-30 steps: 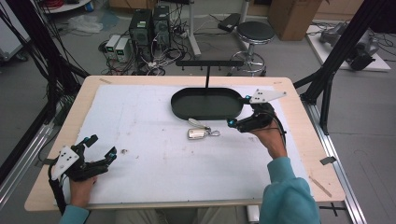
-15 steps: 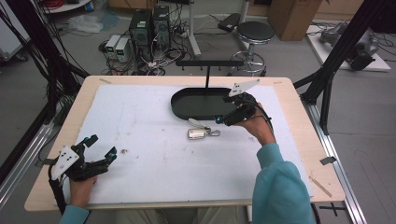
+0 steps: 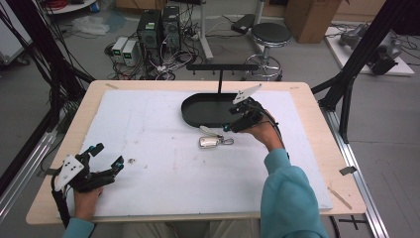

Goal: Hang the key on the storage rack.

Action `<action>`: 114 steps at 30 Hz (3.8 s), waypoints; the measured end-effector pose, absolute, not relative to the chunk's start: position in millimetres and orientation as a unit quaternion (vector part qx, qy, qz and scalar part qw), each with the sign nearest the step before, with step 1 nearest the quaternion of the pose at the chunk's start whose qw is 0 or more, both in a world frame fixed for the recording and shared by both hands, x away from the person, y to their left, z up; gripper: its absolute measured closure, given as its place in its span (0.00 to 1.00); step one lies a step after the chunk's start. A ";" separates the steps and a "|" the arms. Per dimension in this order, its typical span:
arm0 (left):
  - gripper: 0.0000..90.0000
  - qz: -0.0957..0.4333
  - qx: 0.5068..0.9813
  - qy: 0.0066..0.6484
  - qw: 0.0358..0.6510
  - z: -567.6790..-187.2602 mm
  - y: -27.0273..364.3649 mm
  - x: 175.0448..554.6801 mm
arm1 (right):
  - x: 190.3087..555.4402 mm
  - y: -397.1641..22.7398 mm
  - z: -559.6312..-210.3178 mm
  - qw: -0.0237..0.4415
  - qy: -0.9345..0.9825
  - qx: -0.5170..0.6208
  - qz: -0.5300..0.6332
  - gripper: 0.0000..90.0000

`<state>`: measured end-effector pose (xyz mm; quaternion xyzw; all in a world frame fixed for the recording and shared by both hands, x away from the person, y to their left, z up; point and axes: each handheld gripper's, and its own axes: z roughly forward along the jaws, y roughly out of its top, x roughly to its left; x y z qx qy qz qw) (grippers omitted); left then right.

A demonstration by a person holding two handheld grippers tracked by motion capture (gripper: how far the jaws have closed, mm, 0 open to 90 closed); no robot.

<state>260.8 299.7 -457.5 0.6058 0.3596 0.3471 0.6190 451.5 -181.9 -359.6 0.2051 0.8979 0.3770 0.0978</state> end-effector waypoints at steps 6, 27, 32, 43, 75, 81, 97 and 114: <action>0.14 0.347 0.606 0.359 0.619 -457.5 299.6 260.8 | 455.8 -166.2 -361.4 0.095 0.915 0.199 0.338 0.35; 0.14 0.345 0.605 0.363 0.620 -457.4 299.8 261.5 | 470.5 -139.6 -386.0 0.057 0.943 0.203 0.256 0.58; 0.14 0.345 0.605 0.363 0.619 -457.4 299.7 261.4 | 472.0 -137.6 -390.2 0.049 0.948 0.202 0.242 0.63; 0.14 0.345 0.605 0.363 0.619 -457.4 299.7 261.4 | 475.5 -132.5 -398.6 0.045 0.955 0.198 0.216 0.73; 0.14 0.345 0.605 0.363 0.619 -457.4 299.8 261.5 | 477.1 -121.6 -412.5 0.040 0.970 0.175 0.166 0.87; 0.14 0.345 0.605 0.363 0.619 -457.4 299.8 261.5 | 475.9 -118.8 -413.2 0.040 0.972 0.171 0.156 0.91; 0.14 0.343 0.604 0.366 0.619 -457.3 300.0 261.8 | 475.5 -123.1 -403.0 0.039 0.960 0.188 0.204 0.91; 0.14 0.345 0.605 0.364 0.619 -457.4 299.6 261.7 | 463.4 -142.8 -370.6 0.111 0.915 0.213 0.324 0.91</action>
